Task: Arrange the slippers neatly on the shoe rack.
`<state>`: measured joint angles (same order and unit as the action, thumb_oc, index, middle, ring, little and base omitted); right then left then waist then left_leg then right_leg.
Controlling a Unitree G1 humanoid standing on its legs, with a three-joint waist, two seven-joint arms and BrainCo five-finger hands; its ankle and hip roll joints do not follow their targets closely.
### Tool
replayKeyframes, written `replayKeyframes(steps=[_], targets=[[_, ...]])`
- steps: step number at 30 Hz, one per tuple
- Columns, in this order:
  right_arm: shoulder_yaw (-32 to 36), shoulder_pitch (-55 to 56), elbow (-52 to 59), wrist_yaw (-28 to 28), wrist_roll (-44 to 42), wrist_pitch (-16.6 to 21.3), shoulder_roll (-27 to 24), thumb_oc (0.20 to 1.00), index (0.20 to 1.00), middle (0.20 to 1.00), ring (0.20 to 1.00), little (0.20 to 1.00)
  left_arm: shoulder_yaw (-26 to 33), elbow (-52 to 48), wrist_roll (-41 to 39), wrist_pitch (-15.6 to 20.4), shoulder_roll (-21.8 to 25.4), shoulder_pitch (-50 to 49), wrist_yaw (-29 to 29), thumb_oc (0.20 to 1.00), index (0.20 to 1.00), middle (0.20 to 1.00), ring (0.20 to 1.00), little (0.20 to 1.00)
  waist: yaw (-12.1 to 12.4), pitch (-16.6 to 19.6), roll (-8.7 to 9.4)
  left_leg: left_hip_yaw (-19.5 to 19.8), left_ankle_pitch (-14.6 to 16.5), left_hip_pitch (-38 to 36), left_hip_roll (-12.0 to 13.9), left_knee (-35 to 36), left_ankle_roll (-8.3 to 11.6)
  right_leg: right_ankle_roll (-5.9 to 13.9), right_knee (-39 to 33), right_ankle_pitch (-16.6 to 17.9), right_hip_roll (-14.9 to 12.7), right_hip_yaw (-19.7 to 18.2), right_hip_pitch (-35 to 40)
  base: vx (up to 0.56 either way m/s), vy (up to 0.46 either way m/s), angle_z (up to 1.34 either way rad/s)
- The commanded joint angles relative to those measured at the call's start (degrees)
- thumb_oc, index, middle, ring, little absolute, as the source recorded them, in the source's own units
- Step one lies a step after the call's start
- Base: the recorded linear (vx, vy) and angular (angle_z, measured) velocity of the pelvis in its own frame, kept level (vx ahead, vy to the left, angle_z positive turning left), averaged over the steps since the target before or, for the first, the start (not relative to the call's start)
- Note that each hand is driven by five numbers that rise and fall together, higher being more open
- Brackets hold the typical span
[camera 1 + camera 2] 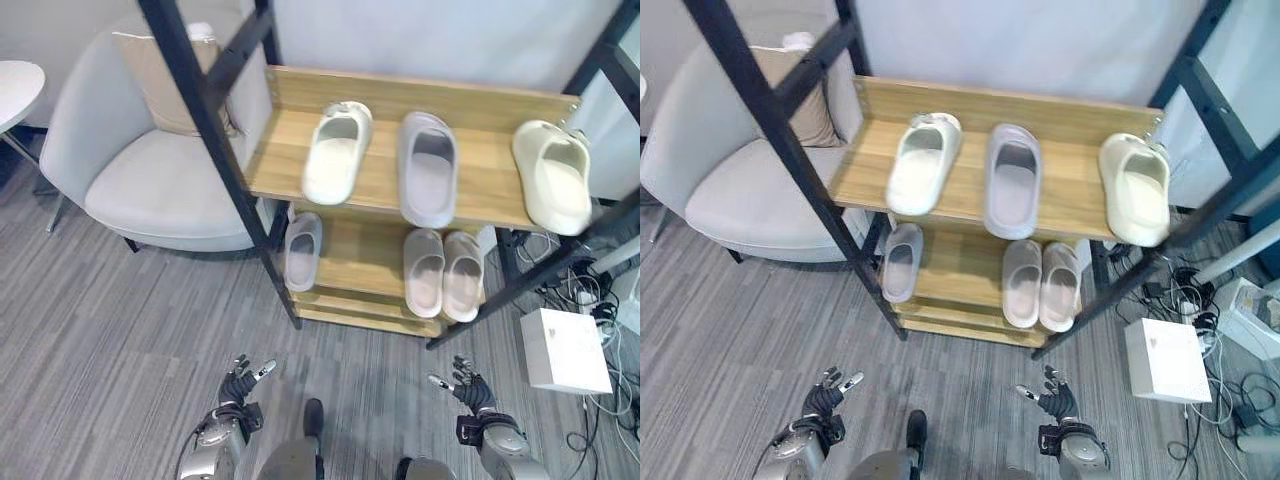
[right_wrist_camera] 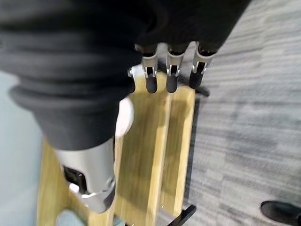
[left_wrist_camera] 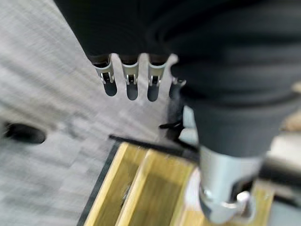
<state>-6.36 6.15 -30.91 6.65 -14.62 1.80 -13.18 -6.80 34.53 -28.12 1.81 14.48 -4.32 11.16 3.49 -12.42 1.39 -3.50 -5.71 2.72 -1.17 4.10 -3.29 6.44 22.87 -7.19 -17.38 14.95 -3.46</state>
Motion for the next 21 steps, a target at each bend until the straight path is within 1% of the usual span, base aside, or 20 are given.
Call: replayKeyframes(steps=[1,2,3,4,5,6,7,9,11,13,14,15,18,19,21], targets=[[-0.8,-0.9,2.6,-0.4,0.3,0.8,-1.6,1.000,1.000,1.000,1.000,1.000,0.4,-3.7,1.1,1.3,1.5,-1.3,-0.7,1.000,1.000,1.000,1.000,1.000,0.1,-1.4,0.52,-0.3,2.2,-0.5,3.1,0.7,3.58,0.86,-11.0,10.2,3.6,0.6,0.3,0.10,0.011,-0.08],[-0.8,-0.9,2.6,-0.4,0.3,0.8,-1.6,1.000,1.000,1.000,1.000,1.000,0.4,-3.7,1.1,1.3,1.5,-1.3,-0.7,1.000,1.000,1.000,1.000,1.000,0.1,-1.5,0.47,-0.2,2.3,-0.6,3.2,0.7,3.62,0.82,-11.0,10.2,3.7,0.6,0.4,0.14,-0.030,0.01],[-1.3,-1.5,2.4,-0.4,0.6,0.6,-1.8,1.000,1.000,1.000,1.000,1.000,0.9,-3.4,1.0,1.3,1.5,-1.0,-0.6,1.000,1.000,1.000,1.000,1.000,-0.3,-1.8,0.63,-0.3,3.2,-2.1,3.3,0.9,4.05,0.82,-16.0,9.6,6.4,2.0,-1.7,0.15,-0.059,0.10],[-1.4,-1.6,2.5,-0.4,0.6,0.6,-1.8,1.000,1.000,1.000,1.000,1.000,1.3,-3.7,1.0,1.3,1.6,-1.0,-0.5,1.000,1.000,1.000,1.000,1.000,-0.3,-1.8,1.02,-0.4,3.4,-2.5,3.0,0.9,4.24,0.94,-18.9,10.2,7.1,2.9,-2.5,0.15,-0.060,-0.11],[-1.4,-1.6,2.5,-0.4,0.6,0.6,-1.8,1.000,1.000,1.000,1.000,1.000,1.3,-3.7,1.0,1.2,1.6,-1.0,-0.5,1.000,1.000,1.000,1.000,1.000,-0.3,-1.9,0.94,-0.3,3.5,-2.7,3.1,0.9,4.30,0.91,-19.2,10.3,7.3,3.0,-2.1,0.15,-0.070,-0.27],[-1.4,-0.8,2.6,-0.4,0.8,0.4,-1.7,1.000,1.000,1.000,1.000,1.000,1.5,-3.7,1.6,1.2,1.4,-1.5,-0.5,1.000,1.000,1.000,1.000,1.000,-0.6,-2.1,1.09,0.5,3.8,-3.5,3.0,0.1,4.44,0.94,-20.9,9.9,8.0,1.0,-0.7,0.16,-0.079,-0.18],[-1.7,-0.9,2.6,-0.6,1.0,0.5,-1.8,1.000,1.000,1.000,1.000,1.000,1.6,-3.4,1.6,1.3,1.1,-1.7,-0.8,1.000,1.000,1.000,1.000,1.000,-0.5,-1.7,1.35,0.6,4.2,-3.7,3.0,-0.3,4.43,0.70,-21.8,10.0,8.6,0.1,0.0,0.20,-0.102,0.14],[-2.0,-1.2,1.7,-0.8,1.4,0.5,-2.2,1.000,1.000,1.000,1.000,1.000,1.8,-3.3,1.3,1.5,0.4,-2.1,-1.0,1.000,1.000,1.000,1.000,1.000,0.0,-0.8,1.37,1.0,4.8,-4.0,2.8,-1.1,4.40,0.37,-23.9,10.1,9.1,0.3,1.5,0.15,-0.076,0.31],[-2.4,-1.3,1.1,-1.2,1.6,0.7,-3.1,1.000,1.000,1.000,1.000,1.000,2.1,-2.8,0.5,1.6,-0.3,-3.1,-1.2,1.000,1.000,1.000,1.000,1.000,0.8,-0.1,1.42,3.5,5.5,-4.3,2.3,-2.1,4.54,-0.01,-25.7,10.3,9.7,0.0,3.3,0.13,-0.058,-0.13],[-2.7,-1.5,0.4,-1.1,2.3,0.6,-3.8,1.000,1.000,1.000,1.000,1.000,1.5,-2.0,0.5,1.3,-0.5,-2.6,-1.2,1.000,1.000,1.000,1.000,1.000,1.5,0.2,1.76,7.7,5.7,-3.5,1.3,-3.1,5.27,-0.25,-26.7,10.4,10.0,-0.1,4.2,0.07,-0.046,-0.20],[-2.5,-1.9,0.0,-0.5,3.9,0.6,-4.7,1.000,1.000,1.000,1.000,1.000,1.2,-2.2,0.6,1.3,-0.5,-2.4,-1.2,1.000,1.000,1.000,1.000,1.000,1.3,0.2,1.85,8.3,5.5,-2.9,1.3,-3.3,5.55,-0.16,-27.1,10.4,9.8,0.7,4.6,0.04,-0.019,-0.11],[-2.7,-2.1,-0.1,-0.4,5.1,0.4,-5.1,1.000,1.000,1.000,1.000,1.000,0.9,-2.1,0.7,1.2,-0.4,-2.3,-1.4,1.000,1.000,1.000,1.000,1.000,1.3,0.4,1.87,8.0,5.5,-2.9,1.5,-2.8,5.52,-0.10,-27.3,10.3,9.8,1.1,4.8,0.03,-0.013,0.03],[-4.3,-3.2,1.1,1.1,13.8,0.2,-8.1,1.000,1.000,1.000,1.000,1.000,-0.1,-2.2,2.1,0.9,0.2,-2.0,-1.8,1.000,1.000,1.000,1.000,1.000,1.7,1.1,2.06,7.4,4.6,-2.8,2.0,-1.3,5.50,-0.12,-27.7,10.0,9.8,2.3,5.4,0.02,-0.017,0.23],[-4.4,-3.2,3.7,0.6,15.7,0.3,-9.6,1.000,1.000,1.000,1.000,1.000,0.0,-2.9,2.8,1.0,0.6,-2.1,-2.2,1.000,1.000,1.000,1.000,1.000,1.8,1.2,2.26,7.2,4.5,-2.9,2.1,-1.0,5.53,-0.13,-27.9,10.0,9.8,2.7,5.6,0.05,-0.008,0.26],[-4.5,-2.5,11.5,-1.3,21.0,0.7,-14.6,1.000,1.000,1.000,1.000,1.000,0.9,-4.2,3.8,1.1,1.7,-3.2,-3.2,1.000,1.000,1.000,1.000,1.000,2.2,1.3,2.74,6.8,4.6,-3.6,2.2,-0.3,5.44,0.01,-27.9,9.9,9.7,2.9,6.1,0.05,-0.001,0.20]])
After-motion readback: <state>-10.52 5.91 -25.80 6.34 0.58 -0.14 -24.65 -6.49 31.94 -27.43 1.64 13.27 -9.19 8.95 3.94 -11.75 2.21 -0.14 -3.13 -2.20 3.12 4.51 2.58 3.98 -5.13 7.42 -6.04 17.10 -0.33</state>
